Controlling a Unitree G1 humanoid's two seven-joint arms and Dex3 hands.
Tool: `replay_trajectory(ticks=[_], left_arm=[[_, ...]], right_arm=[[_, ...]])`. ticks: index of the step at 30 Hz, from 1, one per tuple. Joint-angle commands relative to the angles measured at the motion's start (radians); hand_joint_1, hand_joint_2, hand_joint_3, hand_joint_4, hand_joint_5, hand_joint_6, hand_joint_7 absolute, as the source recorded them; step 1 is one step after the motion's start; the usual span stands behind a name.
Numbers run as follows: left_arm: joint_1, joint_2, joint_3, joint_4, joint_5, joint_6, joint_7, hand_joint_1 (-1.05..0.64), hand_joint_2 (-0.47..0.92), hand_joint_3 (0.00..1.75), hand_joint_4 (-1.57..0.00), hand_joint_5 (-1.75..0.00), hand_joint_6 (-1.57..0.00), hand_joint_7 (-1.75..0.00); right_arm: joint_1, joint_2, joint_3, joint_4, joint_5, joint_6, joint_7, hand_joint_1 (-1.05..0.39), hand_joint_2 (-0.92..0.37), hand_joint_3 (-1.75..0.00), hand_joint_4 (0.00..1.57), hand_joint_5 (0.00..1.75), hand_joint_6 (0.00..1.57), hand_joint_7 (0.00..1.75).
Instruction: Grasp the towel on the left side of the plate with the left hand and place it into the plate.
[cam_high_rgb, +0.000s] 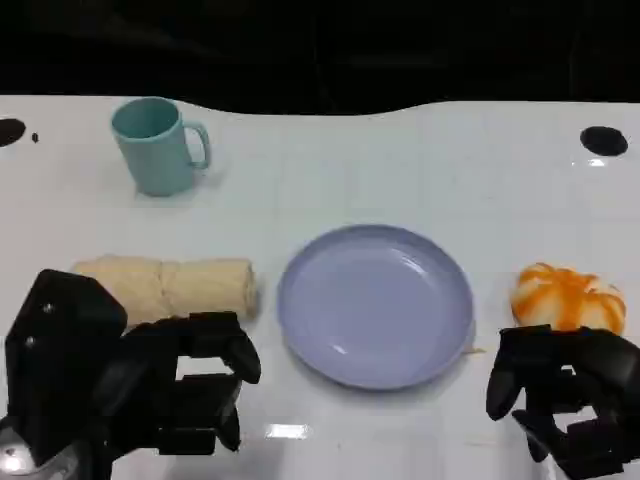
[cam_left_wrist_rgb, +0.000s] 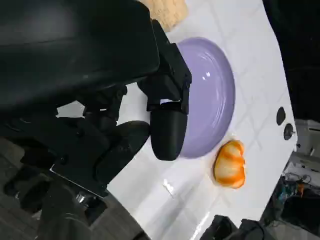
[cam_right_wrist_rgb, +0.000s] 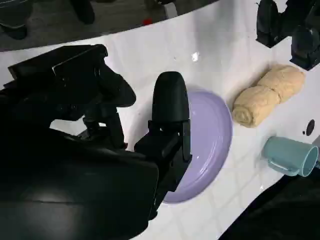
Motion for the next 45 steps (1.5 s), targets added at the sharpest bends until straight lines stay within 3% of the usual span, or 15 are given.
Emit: replay_trajectory(ticks=[1, 31, 34, 38, 42, 43, 45], left_arm=[[-0.003, 0.018, 0.009, 0.006, -0.005, -0.018, -0.012, -0.11, 0.53, 1.23, -0.74, -1.75, -0.69, -1.6], [0.0, 0.016, 0.004, -0.005, 0.004, -0.017, 0.004, -0.11, 0.53, 1.23, -0.75, -1.75, -0.7, -1.6], [0.002, 0.012, 0.004, -0.01, 0.006, -0.026, 0.007, -0.1, 0.56, 1.2, -0.69, -1.75, -0.67, -1.54], [0.01, 0.003, 0.005, 0.001, 0.016, -0.077, 0.01, -0.08, 0.55, 1.18, -0.63, -1.69, -0.67, -1.4], [0.029, -0.01, -0.006, -0.006, 0.069, -0.137, 0.054, -0.12, 0.55, 1.06, -0.66, -1.51, -0.77, -0.95], [0.034, -0.001, -0.017, -0.005, 0.103, -0.179, 0.06, -0.12, 0.56, 1.03, -0.65, -1.5, -0.78, -0.9], [0.042, 0.016, -0.039, -0.002, 0.174, -0.265, 0.073, -0.13, 0.64, 0.86, -0.54, -1.34, -0.7, -0.65]], right_arm=[[-0.006, -0.004, -0.01, -0.003, 0.003, 0.004, -0.005, 0.09, -0.63, -1.03, 0.68, 1.68, 0.67, 1.43], [-0.006, -0.004, -0.008, -0.005, 0.002, 0.006, -0.006, 0.1, -0.64, -1.02, 0.68, 1.68, 0.67, 1.43], [-0.004, -0.004, -0.008, -0.005, 0.002, -0.001, -0.005, 0.1, -0.63, -1.02, 0.68, 1.68, 0.67, 1.43], [-0.005, -0.003, -0.007, -0.005, 0.003, 0.003, -0.005, 0.09, -0.64, -1.01, 0.68, 1.68, 0.67, 1.43], [-0.007, -0.004, -0.004, -0.004, 0.0, 0.005, -0.005, 0.09, -0.63, -1.01, 0.68, 1.69, 0.67, 1.43], [-0.008, -0.004, -0.004, -0.002, 0.002, 0.005, -0.004, 0.09, -0.63, -1.01, 0.68, 1.69, 0.67, 1.43], [-0.008, -0.001, -0.005, 0.001, 0.005, 0.004, -0.004, 0.09, -0.64, -1.01, 0.68, 1.69, 0.67, 1.44]])
